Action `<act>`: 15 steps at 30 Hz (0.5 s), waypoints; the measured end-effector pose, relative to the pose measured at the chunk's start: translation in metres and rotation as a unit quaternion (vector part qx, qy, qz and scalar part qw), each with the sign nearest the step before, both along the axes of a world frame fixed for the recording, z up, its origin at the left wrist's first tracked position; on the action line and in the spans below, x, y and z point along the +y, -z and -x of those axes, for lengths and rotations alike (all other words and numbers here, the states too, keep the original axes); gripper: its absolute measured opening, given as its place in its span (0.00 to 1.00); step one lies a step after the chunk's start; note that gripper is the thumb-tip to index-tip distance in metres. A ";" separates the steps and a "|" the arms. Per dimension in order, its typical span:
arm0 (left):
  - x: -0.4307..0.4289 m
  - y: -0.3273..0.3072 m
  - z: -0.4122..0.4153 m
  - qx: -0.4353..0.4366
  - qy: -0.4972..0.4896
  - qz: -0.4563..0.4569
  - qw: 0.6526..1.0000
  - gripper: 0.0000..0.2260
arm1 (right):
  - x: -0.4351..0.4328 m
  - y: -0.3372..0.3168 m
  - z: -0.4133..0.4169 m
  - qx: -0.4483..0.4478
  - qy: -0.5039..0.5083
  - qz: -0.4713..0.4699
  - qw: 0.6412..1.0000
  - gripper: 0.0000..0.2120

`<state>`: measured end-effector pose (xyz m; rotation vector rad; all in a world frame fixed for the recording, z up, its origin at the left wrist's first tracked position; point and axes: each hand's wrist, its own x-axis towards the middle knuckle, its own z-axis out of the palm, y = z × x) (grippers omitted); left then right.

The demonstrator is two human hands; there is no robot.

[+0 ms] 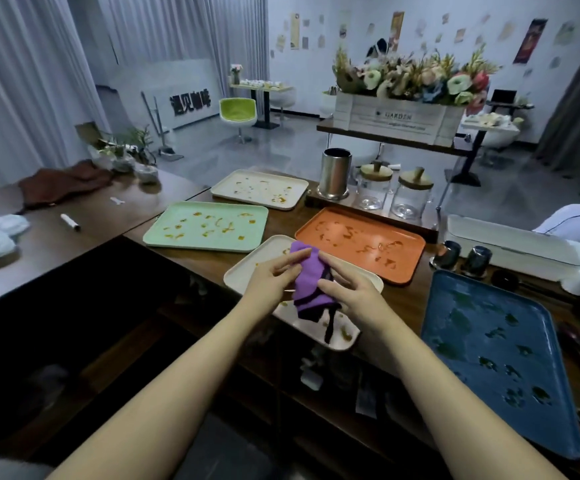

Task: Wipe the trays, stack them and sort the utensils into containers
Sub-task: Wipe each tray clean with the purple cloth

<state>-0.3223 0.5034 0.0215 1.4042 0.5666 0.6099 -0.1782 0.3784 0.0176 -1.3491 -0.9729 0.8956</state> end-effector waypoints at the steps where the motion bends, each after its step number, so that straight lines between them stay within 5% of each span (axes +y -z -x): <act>1: 0.005 0.001 0.003 0.007 -0.001 0.002 1.000 0.15 | 0.007 0.000 0.001 0.008 -0.009 -0.004 1.000 0.30; 5: 0.024 0.003 0.012 0.025 0.018 -0.005 1.000 0.19 | 0.028 -0.004 0.000 -0.039 0.007 -0.007 0.999 0.27; 12: 0.073 0.008 0.008 0.160 0.044 -0.191 0.967 0.38 | 0.072 -0.005 -0.019 -0.124 -0.016 -0.018 0.992 0.29; 15: 0.094 0.002 -0.008 0.218 0.011 -0.279 0.935 0.30 | 0.101 -0.003 -0.036 -0.189 -0.013 -0.025 0.981 0.28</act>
